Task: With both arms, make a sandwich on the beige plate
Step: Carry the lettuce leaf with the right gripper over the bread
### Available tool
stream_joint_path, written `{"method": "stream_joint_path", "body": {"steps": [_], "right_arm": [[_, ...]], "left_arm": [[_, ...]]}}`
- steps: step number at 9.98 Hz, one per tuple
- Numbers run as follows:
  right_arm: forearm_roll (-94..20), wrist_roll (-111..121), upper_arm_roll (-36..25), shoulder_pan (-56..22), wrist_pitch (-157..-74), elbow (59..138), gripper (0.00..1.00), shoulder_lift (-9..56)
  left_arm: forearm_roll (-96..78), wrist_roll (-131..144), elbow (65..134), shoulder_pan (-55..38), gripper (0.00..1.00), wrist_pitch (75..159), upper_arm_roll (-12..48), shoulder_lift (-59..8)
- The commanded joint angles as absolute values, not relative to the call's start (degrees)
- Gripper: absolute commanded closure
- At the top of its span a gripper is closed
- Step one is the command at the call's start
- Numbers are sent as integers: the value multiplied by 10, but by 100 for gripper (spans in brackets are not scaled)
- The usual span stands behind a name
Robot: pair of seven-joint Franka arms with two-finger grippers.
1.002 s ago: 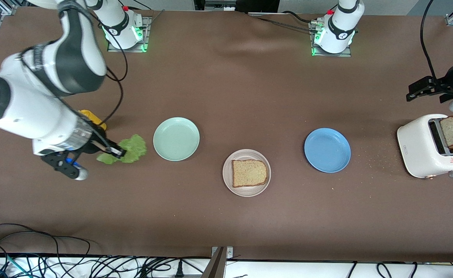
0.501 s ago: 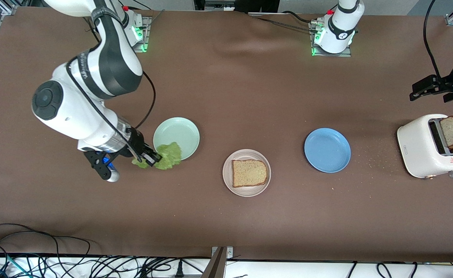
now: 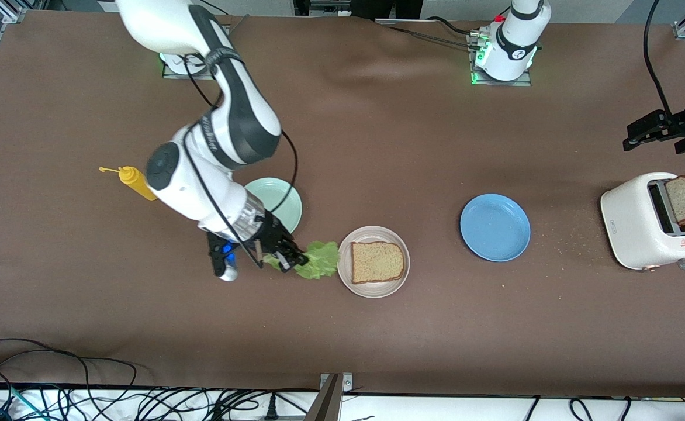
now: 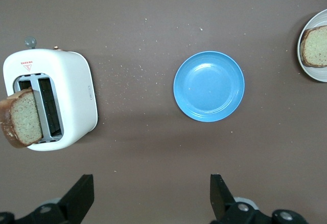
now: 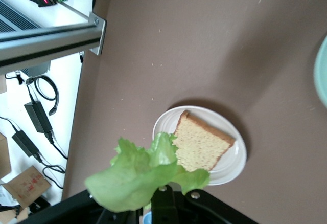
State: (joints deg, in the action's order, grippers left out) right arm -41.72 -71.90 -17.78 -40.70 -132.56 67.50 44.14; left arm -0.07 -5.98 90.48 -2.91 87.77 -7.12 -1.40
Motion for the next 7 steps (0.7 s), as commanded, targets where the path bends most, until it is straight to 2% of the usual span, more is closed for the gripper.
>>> {"method": "stream_joint_path", "body": {"steps": [1, 4, 7], "right_arm": [[-500, -737, -156, -414, -1395, 664, 100, 472], [-579, -770, -119, -415, -1425, 666, 100, 485], [-584, -813, -81, -415, -1426, 664, 100, 524]], "left_arm": [[-9, -72, 887, -24, 0, 864, -68, -20], [-9, -71, 889, -26, 0, 863, -67, -21], [-9, -71, 888, -26, 0, 863, -67, -21]]}}
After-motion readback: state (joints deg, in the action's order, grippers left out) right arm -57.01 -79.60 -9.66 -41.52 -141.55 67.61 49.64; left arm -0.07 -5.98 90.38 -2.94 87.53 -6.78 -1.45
